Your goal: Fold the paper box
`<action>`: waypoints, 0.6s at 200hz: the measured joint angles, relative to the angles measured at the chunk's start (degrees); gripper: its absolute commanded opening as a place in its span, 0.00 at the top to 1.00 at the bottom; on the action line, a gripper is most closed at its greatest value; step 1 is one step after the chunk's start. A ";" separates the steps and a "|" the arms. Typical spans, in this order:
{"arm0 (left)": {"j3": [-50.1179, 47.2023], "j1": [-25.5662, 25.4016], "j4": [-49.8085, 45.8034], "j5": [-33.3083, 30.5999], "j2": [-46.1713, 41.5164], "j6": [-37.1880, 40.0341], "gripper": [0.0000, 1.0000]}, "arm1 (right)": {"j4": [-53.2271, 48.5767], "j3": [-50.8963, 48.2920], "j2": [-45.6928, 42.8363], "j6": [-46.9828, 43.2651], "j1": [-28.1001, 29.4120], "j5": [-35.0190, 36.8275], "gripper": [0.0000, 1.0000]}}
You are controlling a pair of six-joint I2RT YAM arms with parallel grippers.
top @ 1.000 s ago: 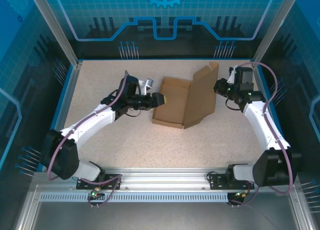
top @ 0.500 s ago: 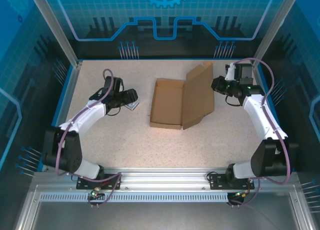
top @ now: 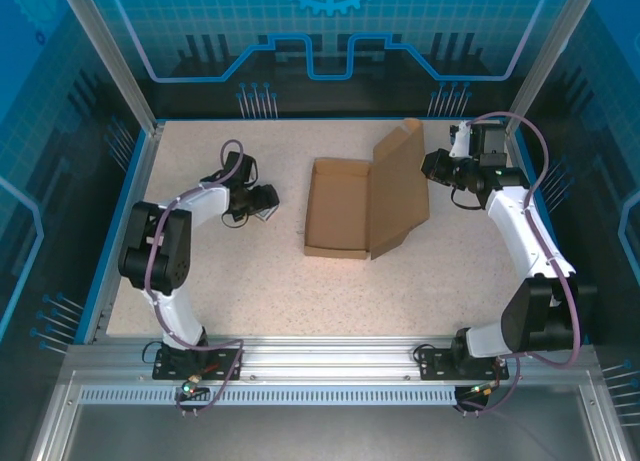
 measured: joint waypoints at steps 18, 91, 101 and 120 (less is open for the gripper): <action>2.54 0.00 0.02 0.15 1.92 0.02 0.19 | 0.00 0.00 0.00 0.00 0.00 -0.07 0.90; 12.70 -2.36 -4.20 -2.25 9.22 4.28 0.17 | 0.22 -0.04 0.00 0.00 0.00 -0.24 0.90; 13.49 -2.99 -5.27 -3.37 9.66 5.38 0.17 | 0.31 -0.07 0.00 0.00 0.00 -0.24 0.90; 15.08 -3.96 -7.13 -5.53 10.82 7.19 0.15 | 0.61 -0.22 0.00 0.00 0.00 -0.48 0.90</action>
